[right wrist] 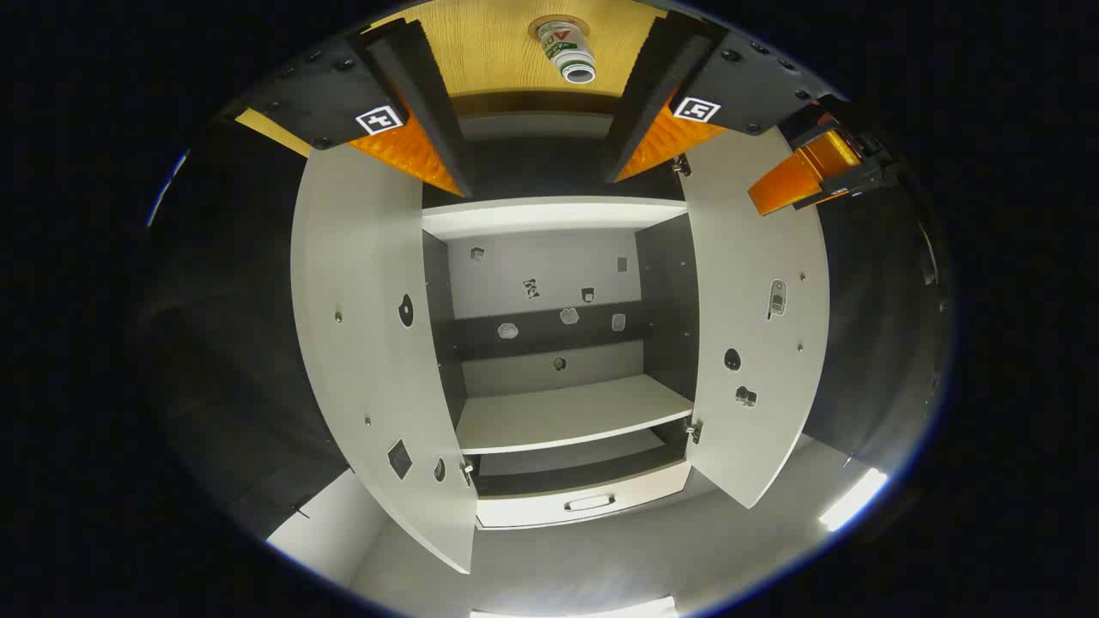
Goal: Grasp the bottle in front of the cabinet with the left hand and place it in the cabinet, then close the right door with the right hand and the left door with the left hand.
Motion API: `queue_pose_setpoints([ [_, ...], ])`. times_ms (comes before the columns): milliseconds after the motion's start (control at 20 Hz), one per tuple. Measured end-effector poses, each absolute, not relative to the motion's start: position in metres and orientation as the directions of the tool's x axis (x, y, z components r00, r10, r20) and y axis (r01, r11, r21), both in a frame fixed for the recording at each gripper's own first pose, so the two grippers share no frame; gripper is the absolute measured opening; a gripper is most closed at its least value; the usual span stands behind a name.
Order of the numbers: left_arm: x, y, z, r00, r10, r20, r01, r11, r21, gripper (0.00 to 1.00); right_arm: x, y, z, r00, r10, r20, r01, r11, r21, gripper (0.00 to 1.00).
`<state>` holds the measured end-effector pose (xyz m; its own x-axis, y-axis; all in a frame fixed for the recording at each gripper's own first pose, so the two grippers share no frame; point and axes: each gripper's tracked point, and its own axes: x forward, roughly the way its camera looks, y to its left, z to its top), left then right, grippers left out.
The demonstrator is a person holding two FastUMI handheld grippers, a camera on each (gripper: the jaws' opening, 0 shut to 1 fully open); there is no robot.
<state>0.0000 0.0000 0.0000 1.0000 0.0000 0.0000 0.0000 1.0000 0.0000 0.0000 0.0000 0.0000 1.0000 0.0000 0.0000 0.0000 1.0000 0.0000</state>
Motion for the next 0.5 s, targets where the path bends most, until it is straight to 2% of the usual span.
queue_pose_setpoints([
  [500, 0.0037, -0.0079, 0.0003, 1.000, -0.011, 0.001, 0.011, 1.000, 0.006, 0.95, 0.0002, -0.0053, -0.0006, 1.000, -0.006, 0.004, 0.006, 1.000, -0.005, 0.98],
])
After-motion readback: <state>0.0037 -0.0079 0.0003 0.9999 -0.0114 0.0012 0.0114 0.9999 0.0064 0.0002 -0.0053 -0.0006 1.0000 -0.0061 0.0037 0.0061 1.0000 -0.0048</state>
